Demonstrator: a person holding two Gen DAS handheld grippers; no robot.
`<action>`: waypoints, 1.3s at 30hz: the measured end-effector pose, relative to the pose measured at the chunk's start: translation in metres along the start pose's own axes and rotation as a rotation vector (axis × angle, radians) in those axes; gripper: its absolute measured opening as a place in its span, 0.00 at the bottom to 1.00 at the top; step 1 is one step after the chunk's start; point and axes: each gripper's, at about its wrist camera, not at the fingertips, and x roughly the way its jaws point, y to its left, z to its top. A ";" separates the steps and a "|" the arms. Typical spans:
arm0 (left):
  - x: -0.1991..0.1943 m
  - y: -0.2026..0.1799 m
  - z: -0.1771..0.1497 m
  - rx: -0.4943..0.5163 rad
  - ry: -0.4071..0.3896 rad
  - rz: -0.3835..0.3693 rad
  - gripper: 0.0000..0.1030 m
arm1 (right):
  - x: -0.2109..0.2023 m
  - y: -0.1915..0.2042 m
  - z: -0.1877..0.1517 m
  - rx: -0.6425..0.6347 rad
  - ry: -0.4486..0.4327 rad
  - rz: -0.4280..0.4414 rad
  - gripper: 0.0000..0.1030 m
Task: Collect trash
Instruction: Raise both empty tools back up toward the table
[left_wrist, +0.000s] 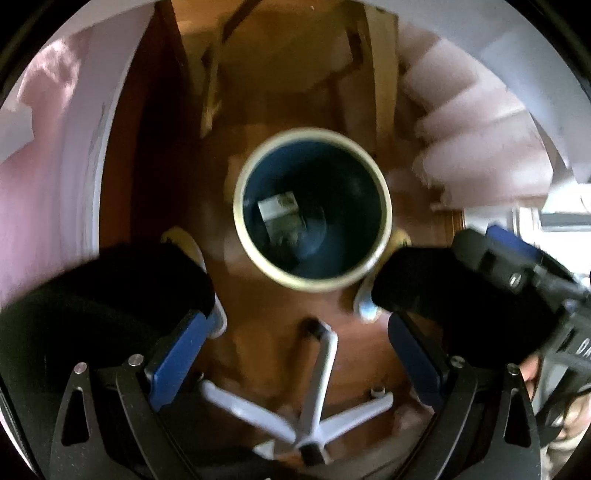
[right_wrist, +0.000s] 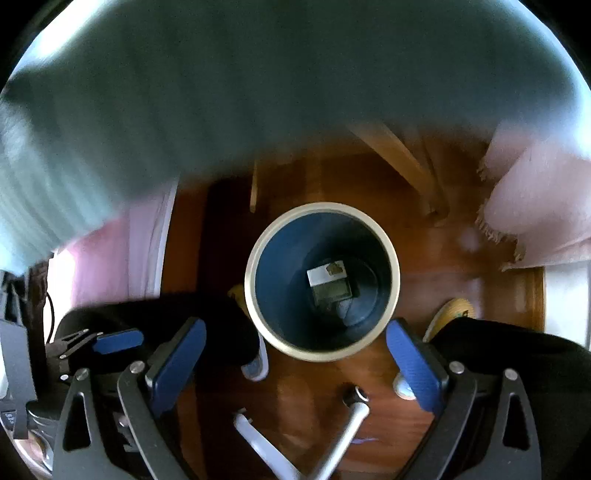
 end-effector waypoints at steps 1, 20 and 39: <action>-0.001 0.001 -0.003 0.006 0.011 -0.003 0.95 | -0.004 0.004 -0.002 -0.014 0.002 0.000 0.96; -0.075 -0.012 -0.028 0.102 -0.073 0.021 0.95 | -0.067 0.044 -0.013 -0.126 -0.152 -0.030 0.96; -0.280 -0.043 0.041 0.219 -0.520 0.051 0.95 | -0.239 0.120 0.078 -0.389 -0.482 -0.005 0.96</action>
